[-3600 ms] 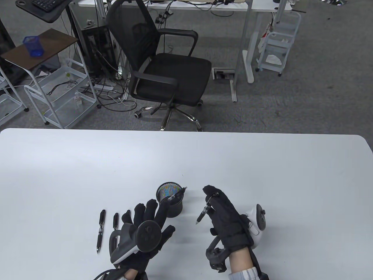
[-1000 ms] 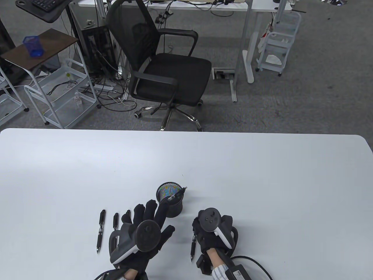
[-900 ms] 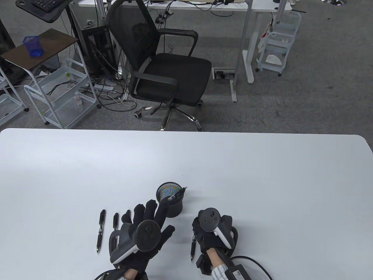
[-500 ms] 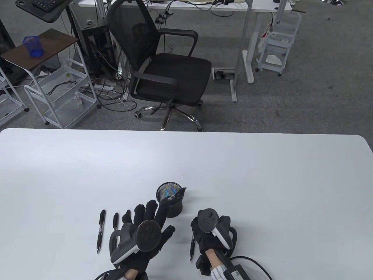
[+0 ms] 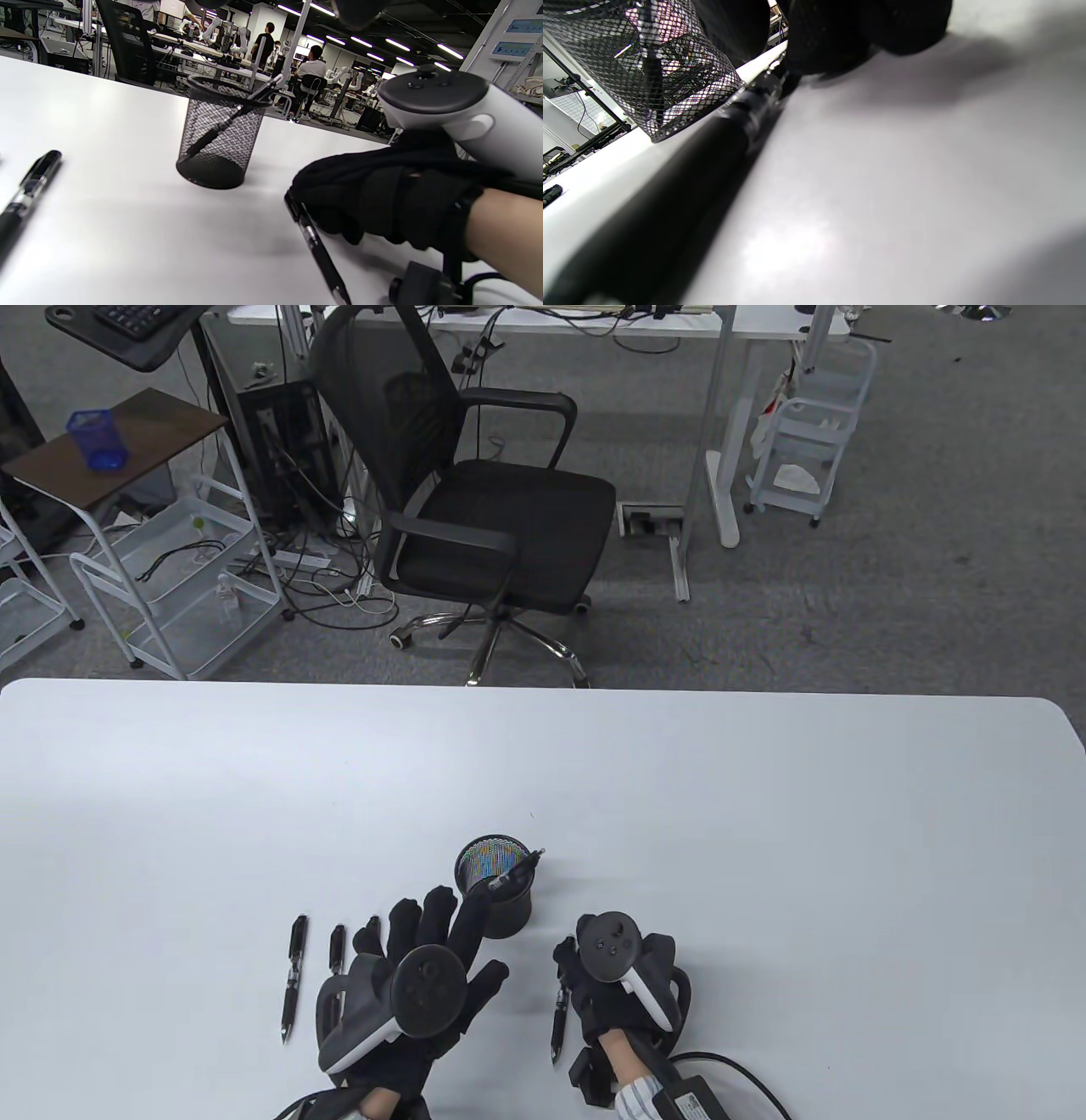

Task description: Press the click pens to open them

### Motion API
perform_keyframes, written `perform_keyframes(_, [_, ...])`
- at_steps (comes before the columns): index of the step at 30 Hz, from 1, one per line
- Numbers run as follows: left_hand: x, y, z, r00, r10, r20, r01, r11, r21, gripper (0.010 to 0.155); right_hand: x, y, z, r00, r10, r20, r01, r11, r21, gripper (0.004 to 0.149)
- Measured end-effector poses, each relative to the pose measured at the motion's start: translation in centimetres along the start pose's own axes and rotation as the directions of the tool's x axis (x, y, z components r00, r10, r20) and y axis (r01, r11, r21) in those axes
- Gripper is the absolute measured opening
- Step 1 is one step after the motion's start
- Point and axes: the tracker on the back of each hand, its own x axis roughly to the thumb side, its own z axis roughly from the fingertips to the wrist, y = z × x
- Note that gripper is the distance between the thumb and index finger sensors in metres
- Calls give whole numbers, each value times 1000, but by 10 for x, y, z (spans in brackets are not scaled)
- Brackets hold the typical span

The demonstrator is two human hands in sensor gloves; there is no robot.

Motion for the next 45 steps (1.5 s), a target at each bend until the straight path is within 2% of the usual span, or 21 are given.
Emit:
perform_keyframes(2, [0, 0, 0, 1000, 2, 0, -2, 1000, 0, 68, 0, -1, 0, 1000, -17, -4, 17, 1000, 14, 62])
perform_keyframes(6, [-1, 1, 1, 1000, 9, 3, -9, 1000, 3, 68, 6, -14, 3, 990, -137, -16, 138, 985, 106, 69])
perform_keyframes(10, [-2, 1, 1, 1000, 14, -2, -14, 1000, -1, 69, 15, -38, 7, 971, -235, 36, 234, 972, 20, 72])
perform_keyframes(14, [-2, 1, 1, 1000, 16, 0, -16, 1000, -6, 68, 24, -58, -1, 923, -382, 52, 381, 924, 33, 76])
perform_keyframes(17, [-2, 2, 1, 1000, 19, 1, -19, 1000, -4, 68, 30, -64, -10, 894, -435, 108, 433, 900, 36, 80])
perform_keyframes(21, [-2, 1, 0, 1000, 18, 0, -18, 1000, -8, 69, 38, -58, -22, 866, -475, 156, 472, 880, 55, 84])
perform_keyframes(24, [-2, -1, 0, 1000, 20, 2, -19, 1000, -17, 69, 39, -46, -33, 840, -509, 186, 517, 856, 9, 86])
perform_keyframes(27, [-2, -1, 0, 1000, 17, 3, -17, 1000, -15, 69, 40, -32, -44, 821, -548, 159, 547, 835, 54, 86])
perform_keyframes(32, [-4, 0, -1, 1000, 27, 1, -27, 1000, -12, 69, 45, -20, -54, 849, -508, 148, 508, 860, 39, 86])
perform_keyframes(35, [-4, 0, -1, 1000, 29, 0, -29, 999, -13, 69, 48, -19, -58, 843, -521, 137, 519, 853, 54, 86])
perform_keyframes(43, [-4, 1, -1, 999, 34, -4, -34, 999, -14, 69, 50, -19, -61, 837, -532, 124, 529, 846, 58, 75])
perform_keyframes(45, [-4, 1, -1, 999, 34, -5, -34, 999, -13, 69, 50, -19, -60, 834, -537, 125, 535, 843, 57, 67])
